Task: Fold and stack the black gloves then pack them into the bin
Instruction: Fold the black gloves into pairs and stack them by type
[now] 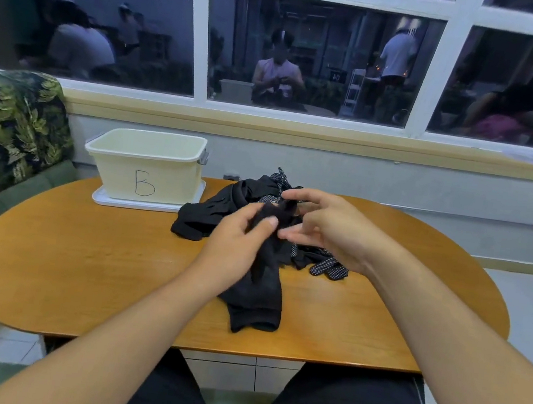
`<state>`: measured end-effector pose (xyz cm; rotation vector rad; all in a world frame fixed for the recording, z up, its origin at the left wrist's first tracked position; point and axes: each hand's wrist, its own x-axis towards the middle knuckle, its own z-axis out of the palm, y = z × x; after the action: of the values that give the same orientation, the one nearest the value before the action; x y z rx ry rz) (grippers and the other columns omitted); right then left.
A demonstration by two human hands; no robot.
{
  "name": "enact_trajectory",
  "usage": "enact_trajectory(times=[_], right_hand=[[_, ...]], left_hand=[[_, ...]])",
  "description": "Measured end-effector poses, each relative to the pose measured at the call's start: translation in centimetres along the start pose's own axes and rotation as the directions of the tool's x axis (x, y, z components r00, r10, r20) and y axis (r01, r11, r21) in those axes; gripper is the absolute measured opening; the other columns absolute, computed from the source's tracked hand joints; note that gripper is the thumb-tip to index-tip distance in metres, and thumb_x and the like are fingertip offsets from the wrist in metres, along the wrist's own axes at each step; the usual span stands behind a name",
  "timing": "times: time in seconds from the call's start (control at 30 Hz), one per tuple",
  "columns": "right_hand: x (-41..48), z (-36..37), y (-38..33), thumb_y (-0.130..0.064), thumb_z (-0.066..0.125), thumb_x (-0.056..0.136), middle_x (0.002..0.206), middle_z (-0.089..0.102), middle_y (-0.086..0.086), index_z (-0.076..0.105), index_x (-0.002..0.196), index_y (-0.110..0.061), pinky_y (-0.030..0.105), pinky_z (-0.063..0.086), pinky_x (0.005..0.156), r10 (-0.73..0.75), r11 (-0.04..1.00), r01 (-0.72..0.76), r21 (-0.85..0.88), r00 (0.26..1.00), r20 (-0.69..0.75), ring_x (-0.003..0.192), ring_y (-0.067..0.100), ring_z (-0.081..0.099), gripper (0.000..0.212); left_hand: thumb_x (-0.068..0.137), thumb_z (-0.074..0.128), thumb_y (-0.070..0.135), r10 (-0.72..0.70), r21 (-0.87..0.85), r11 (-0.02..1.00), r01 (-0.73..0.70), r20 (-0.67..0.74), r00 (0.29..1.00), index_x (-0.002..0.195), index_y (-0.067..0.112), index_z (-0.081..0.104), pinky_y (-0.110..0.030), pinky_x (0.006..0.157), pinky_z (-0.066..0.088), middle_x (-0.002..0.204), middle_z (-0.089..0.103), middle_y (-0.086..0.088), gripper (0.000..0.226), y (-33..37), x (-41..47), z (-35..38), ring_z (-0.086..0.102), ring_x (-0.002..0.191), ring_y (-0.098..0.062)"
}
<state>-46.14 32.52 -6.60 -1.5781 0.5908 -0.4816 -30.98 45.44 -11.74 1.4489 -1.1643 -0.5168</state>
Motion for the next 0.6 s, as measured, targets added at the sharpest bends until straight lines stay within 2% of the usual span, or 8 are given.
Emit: enact_trajectory(times=[0.07,0.1,0.17,0.23,0.3,0.47,0.6], right_hand=[[-0.1,-0.1,0.0,-0.011,0.074,0.097,0.106,0.072,-0.002,0.074,0.12,-0.033,0.033,0.061,0.079,-0.069,0.951,0.052,-0.303,0.997,-0.044,0.09,0.014,0.075,0.031],[-0.1,-0.1,0.1,-0.026,0.081,0.094,0.093,0.07,-0.006,0.077,0.109,-0.034,0.032,0.057,0.074,-0.106,0.916,0.068,-0.395,0.992,-0.076,0.083,0.011,0.069,0.018],[0.2,-0.1,0.3,-0.036,0.083,0.092,0.084,0.07,-0.007,0.076,0.094,-0.028,0.028,0.05,0.072,-0.153,0.916,0.104,-0.387,0.983,-0.098,0.077,0.009,0.064,0.011],[0.5,0.0,0.4,-0.029,0.079,0.097,0.09,0.076,-0.004,0.073,0.094,-0.024,0.025,0.052,0.071,-0.133,0.974,0.112,-0.197,0.986,-0.098,0.081,0.011,0.07,0.009],[0.7,0.0,0.7,-0.024,0.076,0.1,0.099,0.08,0.004,0.071,0.1,-0.019,0.029,0.057,0.072,-0.116,0.992,0.111,-0.055,0.988,-0.098,0.089,0.019,0.076,0.007],[1.1,0.3,2.1,-0.016,0.073,0.102,0.106,0.08,0.016,0.066,0.108,-0.013,0.037,0.062,0.077,-0.148,0.987,0.152,0.042,0.984,-0.099,0.097,0.03,0.079,0.009],[1.8,0.0,2.6,-0.014,0.072,0.102,0.103,0.08,0.016,0.065,0.109,-0.011,0.038,0.062,0.077,-0.176,0.983,0.181,0.041,0.979,-0.103,0.095,0.03,0.079,0.01]], left_hand=[[0.111,0.054,0.033,-0.117,-0.204,0.971,0.125,0.049,0.992,0.129,0.026,0.073,-0.051,0.109,0.054,0.117,0.08,0.003,0.026,0.2,0.3,-0.5,0.075,0.113,-0.015],[0.112,0.053,0.031,-0.177,-0.318,0.927,0.198,0.094,0.98,0.128,0.021,0.073,-0.054,0.111,0.052,0.119,0.079,-0.003,0.028,0.3,0.5,-0.7,0.075,0.115,-0.022],[0.112,0.052,0.027,-0.228,-0.404,0.869,0.287,0.188,0.955,0.132,0.016,0.071,-0.053,0.113,0.051,0.124,0.077,-0.009,0.029,0.4,0.6,-1.3,0.073,0.118,-0.026],[0.112,0.054,0.023,-0.188,-0.319,0.908,0.27,0.265,0.946,0.136,0.016,0.069,-0.055,0.112,0.051,0.129,0.076,-0.009,0.029,-0.1,0.6,-1.7,0.072,0.122,-0.028],[0.109,0.06,0.021,-0.162,-0.219,0.948,0.233,0.298,0.941,0.135,0.017,0.069,-0.058,0.109,0.053,0.127,0.076,-0.009,0.028,-0.8,0.6,-2.3,0.072,0.12,-0.029],[0.099,0.076,0.024,-0.171,-0.057,0.98,0.192,0.261,0.95,0.132,0.022,0.066,-0.051,0.096,0.062,0.118,0.08,0.003,0.034,-1.3,0.1,-2.5,0.077,0.109,-0.019],[0.106,0.067,0.024,-0.132,0.114,0.987,0.113,0.173,0.976,0.118,0.022,0.073,-0.046,0.09,0.065,0.104,0.081,0.002,0.014,-2.4,0.3,-3.0,0.078,0.098,-0.017]])
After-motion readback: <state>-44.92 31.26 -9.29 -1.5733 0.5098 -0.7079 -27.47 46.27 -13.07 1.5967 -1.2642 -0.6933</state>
